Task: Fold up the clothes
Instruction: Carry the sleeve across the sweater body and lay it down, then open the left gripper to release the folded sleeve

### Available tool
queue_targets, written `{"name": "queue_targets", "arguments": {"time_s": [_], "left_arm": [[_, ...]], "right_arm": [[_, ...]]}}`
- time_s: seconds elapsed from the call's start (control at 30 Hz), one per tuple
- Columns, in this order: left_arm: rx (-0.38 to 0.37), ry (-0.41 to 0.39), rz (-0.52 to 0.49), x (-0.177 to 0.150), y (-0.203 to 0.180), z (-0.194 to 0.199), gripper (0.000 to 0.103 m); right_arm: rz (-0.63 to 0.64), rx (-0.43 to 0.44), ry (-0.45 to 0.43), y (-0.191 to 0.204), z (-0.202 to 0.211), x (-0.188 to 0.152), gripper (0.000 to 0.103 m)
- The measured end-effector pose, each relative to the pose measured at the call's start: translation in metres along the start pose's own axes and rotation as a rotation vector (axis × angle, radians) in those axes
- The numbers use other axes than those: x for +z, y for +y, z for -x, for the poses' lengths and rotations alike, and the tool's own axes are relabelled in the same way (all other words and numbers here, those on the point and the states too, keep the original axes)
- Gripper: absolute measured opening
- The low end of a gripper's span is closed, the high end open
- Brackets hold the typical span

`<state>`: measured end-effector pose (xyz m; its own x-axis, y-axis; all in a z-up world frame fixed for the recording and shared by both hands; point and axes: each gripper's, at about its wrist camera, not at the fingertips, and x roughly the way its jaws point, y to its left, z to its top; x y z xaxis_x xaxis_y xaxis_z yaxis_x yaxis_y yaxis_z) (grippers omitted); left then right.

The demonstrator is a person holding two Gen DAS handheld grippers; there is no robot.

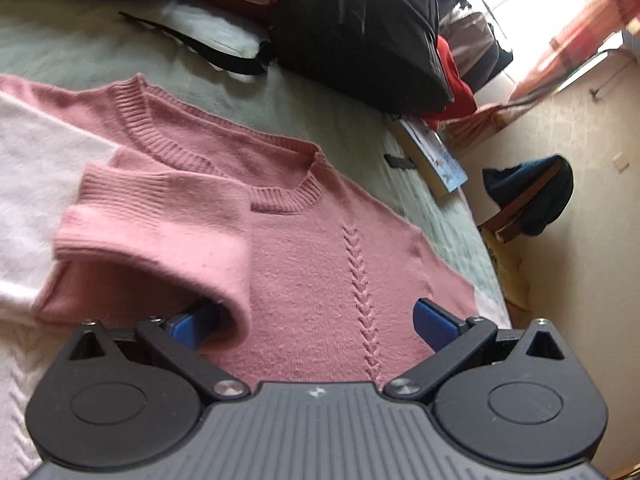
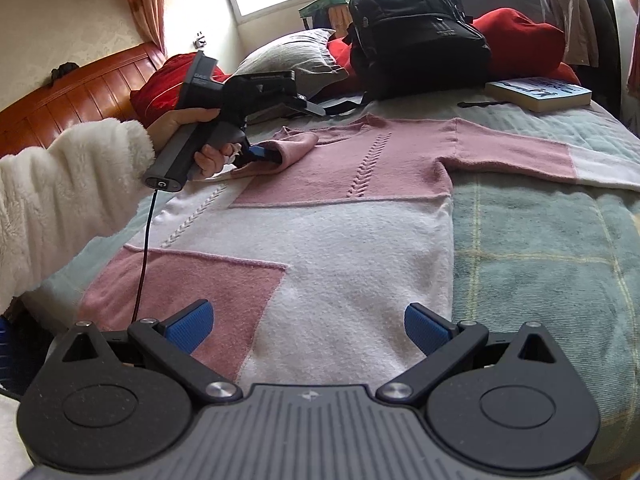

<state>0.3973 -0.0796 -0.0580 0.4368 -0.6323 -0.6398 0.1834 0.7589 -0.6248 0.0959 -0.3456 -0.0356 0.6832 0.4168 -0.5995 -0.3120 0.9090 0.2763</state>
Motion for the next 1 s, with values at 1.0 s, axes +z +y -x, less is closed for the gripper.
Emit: {"name": "queue_targets", "arguments": {"time_s": [1.0], "left_arm": [[-0.019, -0.112, -0.243, 0.015, -0.048, 0.063, 0.102]], "right_arm": [[0.021, -0.045, 0.012, 0.018, -0.005, 0.005, 0.103]]}}
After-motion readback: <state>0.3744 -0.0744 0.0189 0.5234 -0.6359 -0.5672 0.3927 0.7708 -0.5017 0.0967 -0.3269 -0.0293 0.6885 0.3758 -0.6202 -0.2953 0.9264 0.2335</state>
